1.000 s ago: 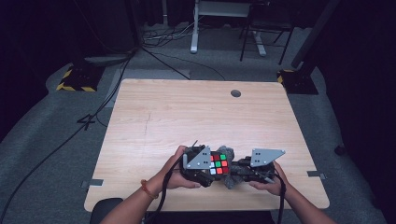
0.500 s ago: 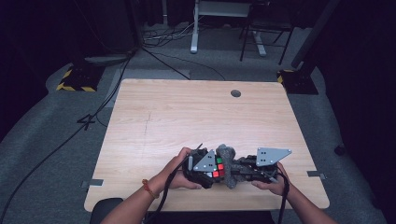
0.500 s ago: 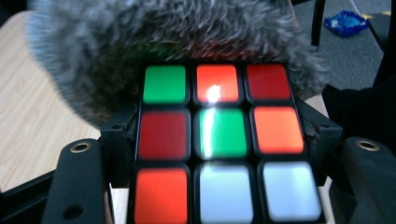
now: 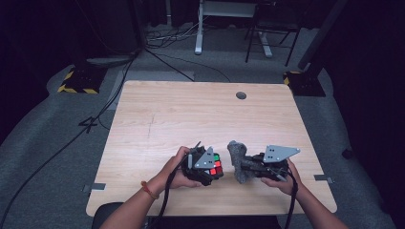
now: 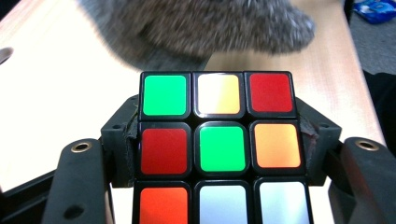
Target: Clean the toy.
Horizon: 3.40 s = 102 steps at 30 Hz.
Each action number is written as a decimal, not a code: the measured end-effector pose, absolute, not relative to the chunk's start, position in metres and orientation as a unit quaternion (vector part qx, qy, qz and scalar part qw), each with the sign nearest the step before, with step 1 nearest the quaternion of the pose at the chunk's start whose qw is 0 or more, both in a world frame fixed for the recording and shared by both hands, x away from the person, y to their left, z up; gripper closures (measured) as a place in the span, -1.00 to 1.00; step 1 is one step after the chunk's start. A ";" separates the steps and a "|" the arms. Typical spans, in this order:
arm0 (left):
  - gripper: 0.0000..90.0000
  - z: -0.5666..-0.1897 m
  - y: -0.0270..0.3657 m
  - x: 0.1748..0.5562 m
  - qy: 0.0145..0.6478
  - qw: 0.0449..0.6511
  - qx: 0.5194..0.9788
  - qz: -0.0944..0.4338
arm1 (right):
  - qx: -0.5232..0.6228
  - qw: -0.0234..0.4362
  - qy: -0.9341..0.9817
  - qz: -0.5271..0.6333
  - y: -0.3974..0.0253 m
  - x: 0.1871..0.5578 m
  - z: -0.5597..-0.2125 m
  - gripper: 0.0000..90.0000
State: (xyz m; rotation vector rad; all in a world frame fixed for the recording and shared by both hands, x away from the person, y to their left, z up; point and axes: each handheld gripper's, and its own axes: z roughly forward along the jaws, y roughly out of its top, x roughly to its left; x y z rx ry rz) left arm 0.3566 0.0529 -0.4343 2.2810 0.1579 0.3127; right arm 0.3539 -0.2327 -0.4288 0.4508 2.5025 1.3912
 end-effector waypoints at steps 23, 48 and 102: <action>-0.27 -0.466 0.104 0.392 0.126 0.327 0.932 0.095 | 0.212 0.095 0.904 0.359 -0.267 0.393 -0.473 0.48; -0.55 -0.462 0.116 0.379 0.169 0.328 0.925 0.095 | 0.214 0.107 0.903 0.358 -0.271 0.391 -0.456 -0.24; -0.61 -0.492 0.216 0.342 0.295 0.297 0.898 0.133 | 0.365 0.181 0.847 0.341 -0.386 0.341 -0.494 -0.45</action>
